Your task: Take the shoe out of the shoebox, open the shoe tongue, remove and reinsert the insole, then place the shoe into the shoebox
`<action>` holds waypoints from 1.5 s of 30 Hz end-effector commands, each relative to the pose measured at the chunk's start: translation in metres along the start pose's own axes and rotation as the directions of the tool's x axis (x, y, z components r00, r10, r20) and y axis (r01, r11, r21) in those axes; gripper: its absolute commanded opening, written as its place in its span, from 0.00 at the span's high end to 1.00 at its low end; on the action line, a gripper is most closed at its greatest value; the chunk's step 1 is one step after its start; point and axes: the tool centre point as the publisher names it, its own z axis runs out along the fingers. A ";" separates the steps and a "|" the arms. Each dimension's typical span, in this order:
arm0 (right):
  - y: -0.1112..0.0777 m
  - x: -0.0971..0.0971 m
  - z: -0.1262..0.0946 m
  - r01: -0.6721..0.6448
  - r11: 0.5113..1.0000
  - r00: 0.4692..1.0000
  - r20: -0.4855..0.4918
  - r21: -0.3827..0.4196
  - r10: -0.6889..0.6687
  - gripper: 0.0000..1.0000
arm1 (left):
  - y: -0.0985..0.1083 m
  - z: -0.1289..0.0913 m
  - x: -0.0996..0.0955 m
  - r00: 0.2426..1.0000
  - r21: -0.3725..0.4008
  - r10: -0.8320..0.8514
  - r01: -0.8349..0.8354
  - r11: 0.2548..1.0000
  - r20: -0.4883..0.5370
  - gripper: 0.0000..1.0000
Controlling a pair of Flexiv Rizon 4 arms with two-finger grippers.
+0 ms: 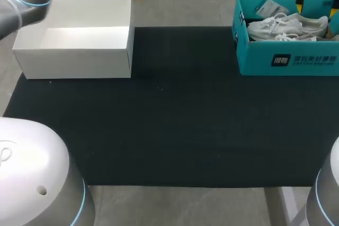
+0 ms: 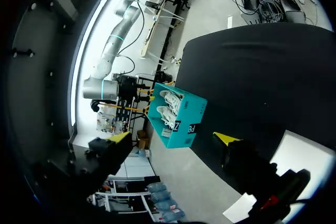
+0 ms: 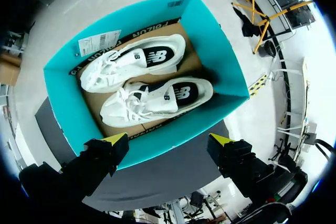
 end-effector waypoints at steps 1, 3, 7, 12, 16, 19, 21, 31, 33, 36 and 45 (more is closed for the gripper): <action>-0.023 -0.015 0.000 -0.035 0.913 0.994 -0.105 -0.406 -0.008 0.00 | 0.004 -0.005 0.006 0.662 -0.543 -0.714 0.695 0.472 0.227 0.00; -0.031 -0.016 0.000 -0.039 0.912 0.993 -0.116 -0.409 -0.009 0.00 | 0.011 -0.006 0.009 0.615 -0.543 -0.743 0.732 0.413 0.264 0.00; -0.048 -0.014 -0.001 -0.009 0.905 0.994 -0.103 -0.426 -0.039 0.00 | 0.020 -0.010 0.015 0.513 -0.514 -0.780 0.806 0.293 0.358 0.00; -0.056 -0.011 -0.001 0.028 0.902 0.996 -0.068 -0.431 -0.064 0.00 | 0.020 -0.009 0.017 0.460 -0.546 -0.780 0.817 0.185 0.424 0.00; -0.056 -0.011 -0.001 0.028 0.902 0.996 -0.068 -0.431 -0.064 0.00 | 0.020 -0.009 0.017 0.460 -0.546 -0.780 0.817 0.185 0.424 0.00; -0.056 -0.011 -0.001 0.028 0.902 0.996 -0.068 -0.431 -0.064 0.00 | 0.020 -0.009 0.017 0.460 -0.546 -0.780 0.817 0.185 0.424 0.00; -0.056 -0.011 -0.001 0.028 0.902 0.996 -0.068 -0.431 -0.064 0.00 | 0.020 -0.009 0.017 0.460 -0.546 -0.780 0.817 0.185 0.424 0.00; -0.085 0.002 0.032 0.205 0.929 0.947 -0.177 -0.310 -0.268 0.00 | 0.030 0.000 -0.002 -0.085 -0.443 -0.801 0.796 -0.413 0.593 0.00; -0.092 0.003 0.042 0.236 0.933 0.934 -0.201 -0.270 -0.294 0.00 | 0.044 0.003 -0.004 -0.146 -0.403 -0.771 0.784 -0.473 0.620 0.00; -0.103 0.003 0.052 0.280 0.933 0.931 -0.175 -0.224 -0.321 0.00 | 0.061 0.006 -0.002 -0.227 -0.349 -0.716 0.751 -0.560 0.660 0.00; -0.132 -0.008 0.056 0.373 0.913 0.912 -0.114 -0.166 -0.393 0.00 | 0.077 0.001 0.015 -0.469 -0.184 -0.526 0.597 -0.781 0.710 0.00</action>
